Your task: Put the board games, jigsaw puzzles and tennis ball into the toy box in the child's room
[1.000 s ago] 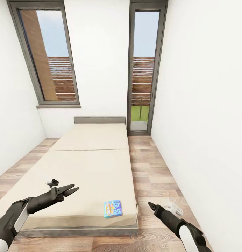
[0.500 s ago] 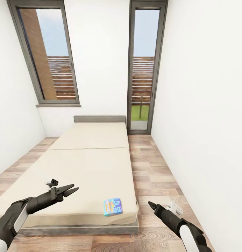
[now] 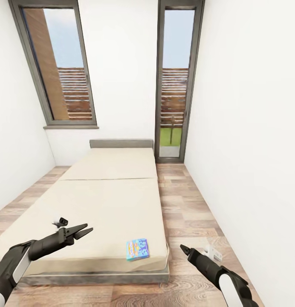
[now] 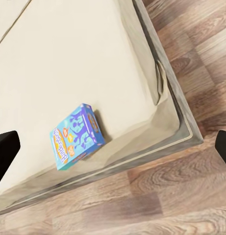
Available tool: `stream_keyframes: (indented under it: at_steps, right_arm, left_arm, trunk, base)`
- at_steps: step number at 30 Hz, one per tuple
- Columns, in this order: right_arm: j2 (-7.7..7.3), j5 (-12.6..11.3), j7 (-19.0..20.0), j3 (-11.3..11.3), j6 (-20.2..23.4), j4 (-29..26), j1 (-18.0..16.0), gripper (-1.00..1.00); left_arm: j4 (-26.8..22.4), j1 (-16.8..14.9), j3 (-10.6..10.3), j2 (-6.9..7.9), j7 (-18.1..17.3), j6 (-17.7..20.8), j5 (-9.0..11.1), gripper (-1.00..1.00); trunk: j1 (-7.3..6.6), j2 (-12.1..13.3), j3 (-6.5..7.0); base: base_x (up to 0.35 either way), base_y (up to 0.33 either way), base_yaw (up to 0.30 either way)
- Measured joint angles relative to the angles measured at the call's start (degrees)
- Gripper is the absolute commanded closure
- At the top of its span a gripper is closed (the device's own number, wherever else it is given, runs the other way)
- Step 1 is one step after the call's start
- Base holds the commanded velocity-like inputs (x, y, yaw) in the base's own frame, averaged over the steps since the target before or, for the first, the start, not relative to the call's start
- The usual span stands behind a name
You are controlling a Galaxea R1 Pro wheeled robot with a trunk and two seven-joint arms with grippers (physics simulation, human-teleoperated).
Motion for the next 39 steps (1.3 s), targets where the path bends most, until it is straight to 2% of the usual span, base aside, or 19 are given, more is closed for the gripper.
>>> stream_keyframes:
  at_steps: [5,16,28,39]
  right_arm:
    - [-0.03,-0.1,1.8,-0.2,-0.1,0.0,0.0,-1.0]
    - [-0.04,-0.2,3.6,-0.6,-0.1,0.1,0.0,-1.0]
    - [0.02,-0.2,3.7,-0.5,-0.3,0.1,0.0,-1.0]
    - [0.07,-0.2,3.6,-0.5,-0.3,0.1,0.0,-1.0]
  left_arm:
    - [-0.3,0.0,-0.1,0.15,0.0,0.0,0.0,-1.0]
    - [-0.3,0.0,0.3,2.19,-1.9,0.1,0.3,-1.0]
    - [-0.4,0.0,0.4,2.54,-1.9,0.0,0.4,-1.0]
    - [-0.4,0.0,0.4,2.55,-1.9,0.0,0.3,-1.0]
  trunk:
    - [1.1,-2.0,-0.9]
    - [1.11,-2.0,-0.9]
    - [1.11,-2.0,-0.9]
    - [1.11,-2.0,-0.9]
  base:
    - [0.0,0.0,-0.003]
    - [0.0,-0.032,-0.187]
    - [-0.005,-0.064,-0.063]
    - [-0.105,-0.142,-0.001]
